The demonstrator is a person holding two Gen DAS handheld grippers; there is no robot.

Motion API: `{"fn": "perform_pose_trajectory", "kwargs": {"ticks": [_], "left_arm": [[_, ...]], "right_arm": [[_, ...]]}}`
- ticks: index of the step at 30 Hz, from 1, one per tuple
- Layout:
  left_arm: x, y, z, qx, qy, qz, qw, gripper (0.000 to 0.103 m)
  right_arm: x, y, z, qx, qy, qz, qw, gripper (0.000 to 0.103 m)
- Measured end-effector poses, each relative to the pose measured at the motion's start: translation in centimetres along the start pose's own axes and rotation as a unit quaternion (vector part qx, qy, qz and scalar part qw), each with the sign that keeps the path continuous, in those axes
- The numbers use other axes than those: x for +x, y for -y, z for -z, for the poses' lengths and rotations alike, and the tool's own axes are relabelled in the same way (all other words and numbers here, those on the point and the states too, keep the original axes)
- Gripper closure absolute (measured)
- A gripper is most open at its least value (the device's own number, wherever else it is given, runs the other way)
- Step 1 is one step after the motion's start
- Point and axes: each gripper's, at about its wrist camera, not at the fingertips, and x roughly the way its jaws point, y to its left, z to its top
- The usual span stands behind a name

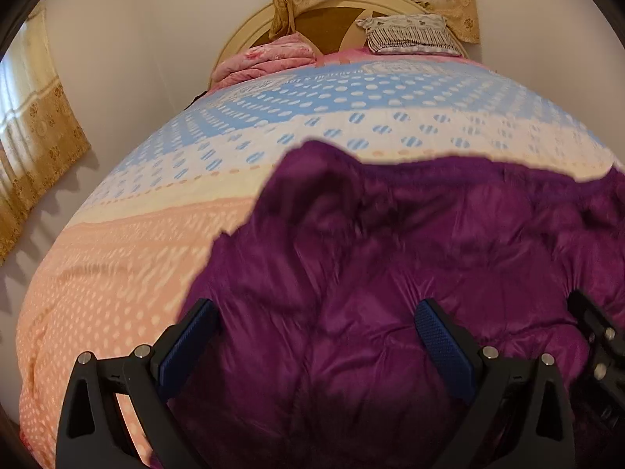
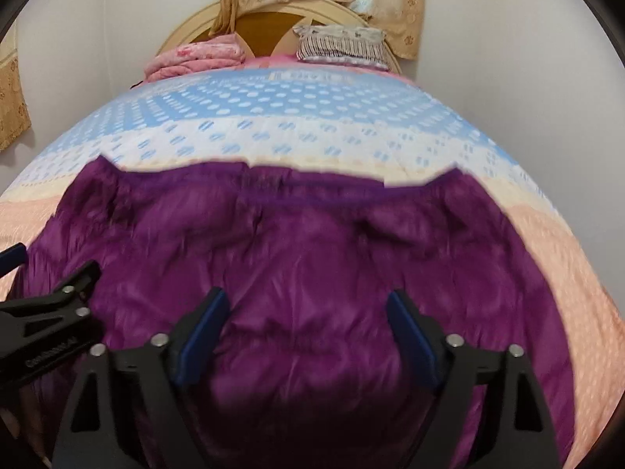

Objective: Fold large clothes

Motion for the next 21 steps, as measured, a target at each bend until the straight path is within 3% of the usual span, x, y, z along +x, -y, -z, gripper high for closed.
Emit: {"fn": "perform_pose_trajectory", "kwargs": {"ticks": [3, 8, 15, 19, 21], "left_arm": [[0.1, 0.9, 0.5, 0.002, 0.019, -0.017, 0.9997, 0.001], [0.5, 1.0, 0.3, 0.006, 0.011, -0.020, 0.9997, 0.001], [-4.9, -4.1, 3.3, -0.023, 0.038, -0.044, 0.9980, 0.001], [-5.1, -7.3, 6.3, -0.060, 0.015, -0.053, 0.9967, 0.001], [-3.8, -7.8, 7.4, -0.076, -0.016, -0.027, 0.9966, 0.001]], "right_arm": [[0.7, -0.6, 0.7, -0.018, 0.009, 0.018, 1.000, 0.015], [1.4, -0.3, 0.3, -0.013, -0.002, 0.016, 1.000, 0.013], [-3.5, 1.3, 2.4, 0.010, 0.018, -0.005, 1.000, 0.013], [-3.0, 0.8, 4.4, 0.003, 0.020, 0.005, 1.000, 0.009], [-2.2, 0.5, 4.8, -0.002, 0.024, 0.016, 1.000, 0.007]]}}
